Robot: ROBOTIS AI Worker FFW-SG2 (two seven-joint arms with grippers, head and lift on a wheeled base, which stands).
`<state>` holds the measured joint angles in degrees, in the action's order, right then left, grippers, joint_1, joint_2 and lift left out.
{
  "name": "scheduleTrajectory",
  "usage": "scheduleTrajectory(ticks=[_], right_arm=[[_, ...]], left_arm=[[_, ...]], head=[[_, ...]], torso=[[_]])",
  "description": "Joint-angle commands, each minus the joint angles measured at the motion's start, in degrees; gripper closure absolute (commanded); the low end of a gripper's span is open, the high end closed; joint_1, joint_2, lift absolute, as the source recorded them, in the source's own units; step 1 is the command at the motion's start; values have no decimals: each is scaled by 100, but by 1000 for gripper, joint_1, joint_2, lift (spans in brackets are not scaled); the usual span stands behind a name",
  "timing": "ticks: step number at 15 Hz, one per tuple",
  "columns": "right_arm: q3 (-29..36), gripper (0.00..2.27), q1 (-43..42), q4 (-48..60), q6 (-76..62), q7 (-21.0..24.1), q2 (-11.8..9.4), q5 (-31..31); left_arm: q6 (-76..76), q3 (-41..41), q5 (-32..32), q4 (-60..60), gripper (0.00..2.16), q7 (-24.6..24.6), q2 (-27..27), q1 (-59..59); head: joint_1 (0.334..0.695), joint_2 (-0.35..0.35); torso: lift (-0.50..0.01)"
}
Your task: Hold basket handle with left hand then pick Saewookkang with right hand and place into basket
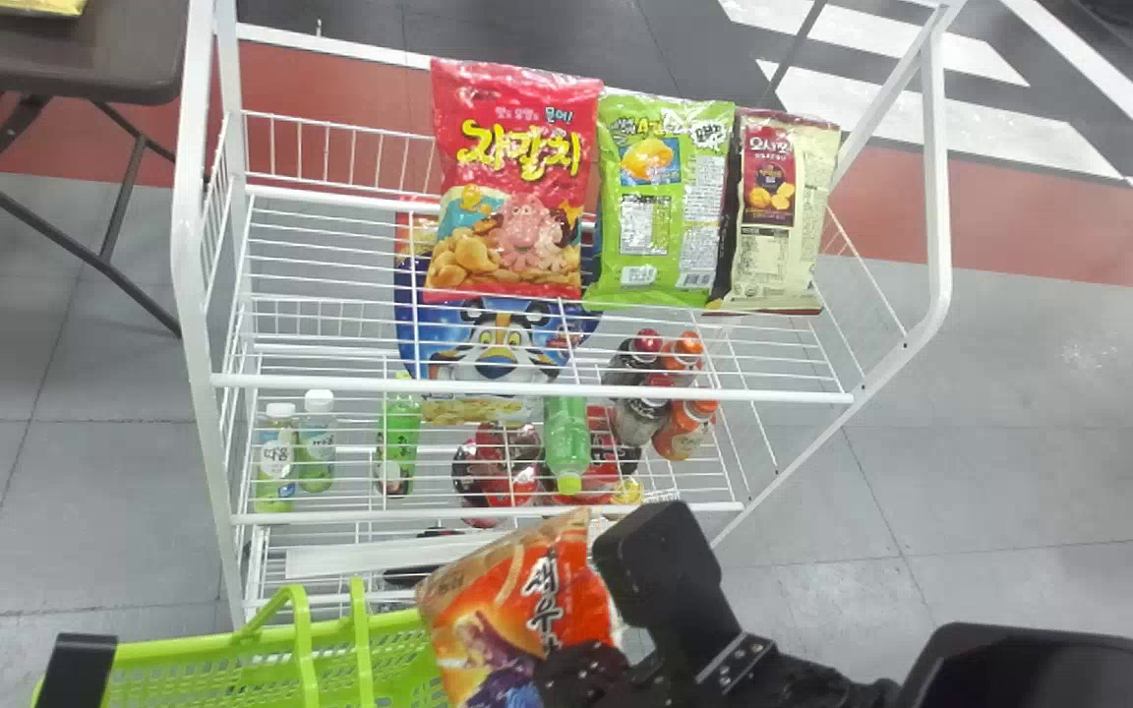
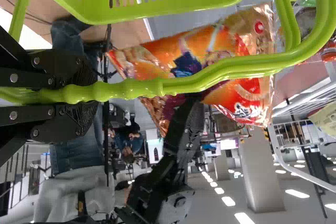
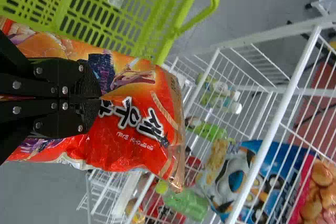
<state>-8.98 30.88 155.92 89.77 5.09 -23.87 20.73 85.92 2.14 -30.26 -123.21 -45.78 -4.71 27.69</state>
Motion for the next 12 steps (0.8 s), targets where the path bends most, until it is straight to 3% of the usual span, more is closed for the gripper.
scheduleTrajectory(ticks=[1,10,11,12], right_arm=[[-323,2246,-38,-149,31,1,49,28],[-1422,2243,-618,-1318,19,-105,277,-25],[-1422,2145,-688,-1468,31,-263,374,-8],[-1352,1565,-706,-1608,31,-456,444,36]], left_arm=[[0,14,3,-45,1990,-10,5,35],[70,14,-15,-221,1990,-72,-21,122],[70,5,-15,-247,1990,-72,-21,149],[70,5,-15,-256,1990,-72,-30,158]], head=[[695,-350],[695,-350],[695,-350],[695,-350]], torso=[[-20],[-20],[-20],[-20]])
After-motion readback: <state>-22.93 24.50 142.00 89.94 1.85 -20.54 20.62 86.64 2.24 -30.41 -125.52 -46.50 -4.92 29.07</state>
